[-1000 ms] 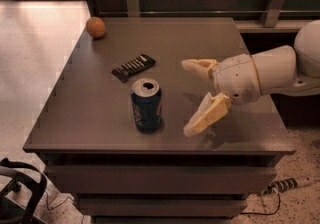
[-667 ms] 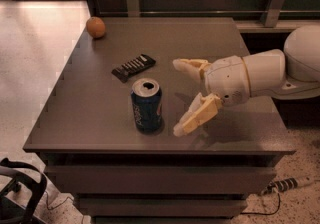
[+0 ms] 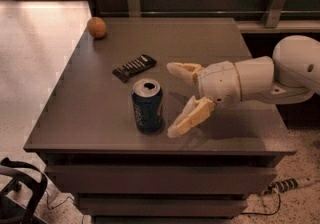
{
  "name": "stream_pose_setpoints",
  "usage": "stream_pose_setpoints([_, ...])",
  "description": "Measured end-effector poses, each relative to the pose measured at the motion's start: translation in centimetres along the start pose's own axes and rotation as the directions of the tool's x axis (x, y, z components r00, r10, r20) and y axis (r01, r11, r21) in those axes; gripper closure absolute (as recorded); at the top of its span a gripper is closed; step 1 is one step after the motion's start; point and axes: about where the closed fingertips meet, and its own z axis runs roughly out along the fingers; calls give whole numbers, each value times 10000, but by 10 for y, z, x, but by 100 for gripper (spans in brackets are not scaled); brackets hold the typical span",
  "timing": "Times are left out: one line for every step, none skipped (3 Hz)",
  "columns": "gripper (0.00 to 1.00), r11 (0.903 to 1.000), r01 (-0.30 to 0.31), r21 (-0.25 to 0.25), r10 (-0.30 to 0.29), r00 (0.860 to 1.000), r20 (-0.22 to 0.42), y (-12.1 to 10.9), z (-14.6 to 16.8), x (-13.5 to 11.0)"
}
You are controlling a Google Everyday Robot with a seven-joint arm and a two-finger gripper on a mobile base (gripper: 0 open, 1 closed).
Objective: Move pepsi can near orange
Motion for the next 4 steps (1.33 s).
stream_pose_setpoints([0,9999,-7,-126,15,9976,690,-1,14,6])
stream_pose_setpoints([0,9998,61,-165,-41,9930,1182,0,21,7])
stream_pose_setpoints([0,9995,208,-246,-168,9884,1509,4,27,1])
stream_pose_setpoints([17,9985,350,-417,-278,9864,1620,11,36,-4])
